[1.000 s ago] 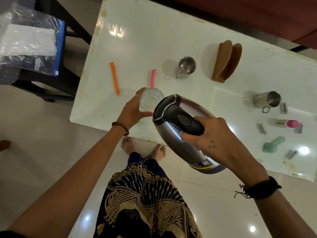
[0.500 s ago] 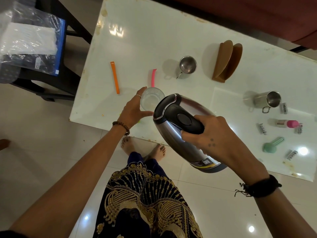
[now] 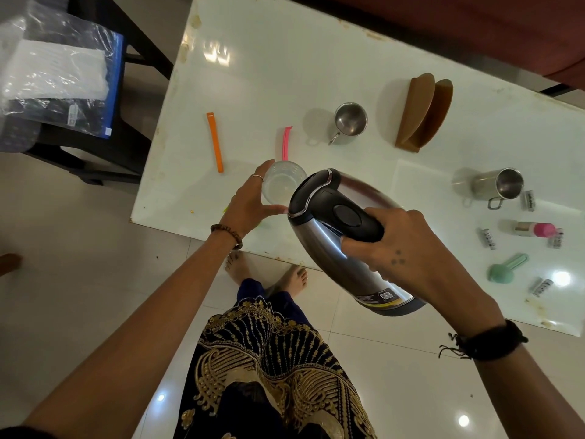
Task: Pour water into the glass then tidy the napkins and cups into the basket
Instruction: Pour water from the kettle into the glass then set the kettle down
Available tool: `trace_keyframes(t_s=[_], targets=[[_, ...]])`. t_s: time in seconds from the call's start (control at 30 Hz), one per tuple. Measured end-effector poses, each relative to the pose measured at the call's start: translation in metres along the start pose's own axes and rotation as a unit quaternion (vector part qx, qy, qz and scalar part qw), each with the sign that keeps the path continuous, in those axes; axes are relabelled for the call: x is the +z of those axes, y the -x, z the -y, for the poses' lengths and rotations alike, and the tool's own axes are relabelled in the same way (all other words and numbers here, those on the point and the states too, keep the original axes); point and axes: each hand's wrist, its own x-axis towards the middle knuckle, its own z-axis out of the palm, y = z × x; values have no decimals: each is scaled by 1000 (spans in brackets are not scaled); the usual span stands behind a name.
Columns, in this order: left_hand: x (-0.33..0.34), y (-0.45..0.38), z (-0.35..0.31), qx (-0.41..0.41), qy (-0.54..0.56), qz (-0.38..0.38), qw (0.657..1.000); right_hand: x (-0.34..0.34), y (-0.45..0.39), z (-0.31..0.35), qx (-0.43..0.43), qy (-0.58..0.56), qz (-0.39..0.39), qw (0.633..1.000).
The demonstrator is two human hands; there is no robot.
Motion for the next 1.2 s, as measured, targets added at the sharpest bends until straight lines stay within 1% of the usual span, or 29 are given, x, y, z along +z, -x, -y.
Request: trace_keyframes(t_s=[0.1,0.27,0.47,0.8,1.2], targets=[[0,0,3,0,-1,-1,1000,0,-2,1,0,1,11,1000],[1,0,5,2,-6,-4,1000,0,-3,1,4,2,6,1000],[0,0,4,9,-2,-7,1000,-1,-5,6,3,5,16,1000],[0,1,5,8,-13,-12,1000,-3,-4,12,6,0,3,1000],[-2,2,2,-1,-29,-11,1000,-5,-3,13,15,16,7,1000]])
